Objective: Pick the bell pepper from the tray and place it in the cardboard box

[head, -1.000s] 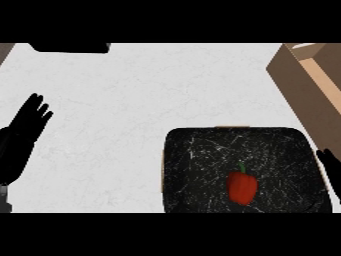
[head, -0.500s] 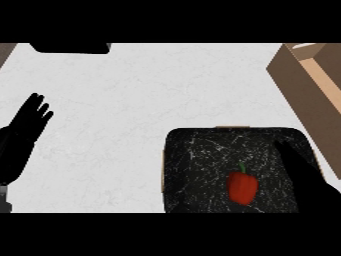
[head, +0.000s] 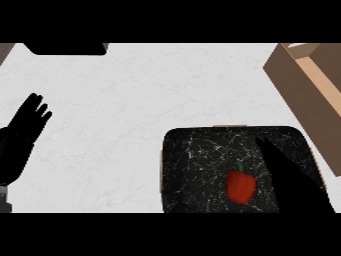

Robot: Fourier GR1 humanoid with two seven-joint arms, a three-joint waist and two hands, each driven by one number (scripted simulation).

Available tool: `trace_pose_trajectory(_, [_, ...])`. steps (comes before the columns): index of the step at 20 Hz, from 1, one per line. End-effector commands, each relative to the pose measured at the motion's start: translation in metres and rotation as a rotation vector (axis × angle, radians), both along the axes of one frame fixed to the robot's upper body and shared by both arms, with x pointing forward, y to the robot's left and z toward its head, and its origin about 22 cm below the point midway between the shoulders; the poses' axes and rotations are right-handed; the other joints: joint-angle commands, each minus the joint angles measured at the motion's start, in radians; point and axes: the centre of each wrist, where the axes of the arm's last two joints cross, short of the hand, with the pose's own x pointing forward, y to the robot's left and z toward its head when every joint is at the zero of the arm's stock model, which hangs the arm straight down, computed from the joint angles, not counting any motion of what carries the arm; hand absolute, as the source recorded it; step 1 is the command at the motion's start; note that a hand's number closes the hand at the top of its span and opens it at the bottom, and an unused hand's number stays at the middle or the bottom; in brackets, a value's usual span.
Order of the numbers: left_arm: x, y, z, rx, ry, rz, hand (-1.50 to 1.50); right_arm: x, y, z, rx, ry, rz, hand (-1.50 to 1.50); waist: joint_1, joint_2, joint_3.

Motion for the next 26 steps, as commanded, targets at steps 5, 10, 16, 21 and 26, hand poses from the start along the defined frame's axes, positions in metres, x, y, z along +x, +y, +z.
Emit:
trace_pose_trajectory(5, [-0.004,0.013,0.008,-0.017,0.001,0.011,0.0,0.007,0.008,0.006,-0.097,0.109,-0.091,-1.5,-0.006,-0.001,0.002])
trace_pose_trajectory(10, [-0.015,0.007,-0.005,-0.001,0.009,-0.01,0.0,0.02,0.035,0.001,-0.119,0.071,-0.073,-1.5,-0.001,-0.001,0.002])
trace_pose_trajectory(16, [0.005,0.008,0.007,-0.01,0.009,0.003,0.0,0.022,0.034,-0.003,-0.176,0.119,-0.065,-1.5,-0.012,-0.001,0.001])
trace_pose_trajectory(21, [-0.003,0.015,-0.002,0.005,0.004,0.005,0.0,0.029,0.032,-0.004,-0.183,0.147,-0.072,-1.5,-0.008,-0.002,0.001])
trace_pose_trajectory(26, [-0.01,-0.002,0.005,-0.002,0.004,0.003,0.0,0.036,0.033,-0.016,-0.199,0.177,-0.088,-1.5,-0.004,-0.003,0.002])
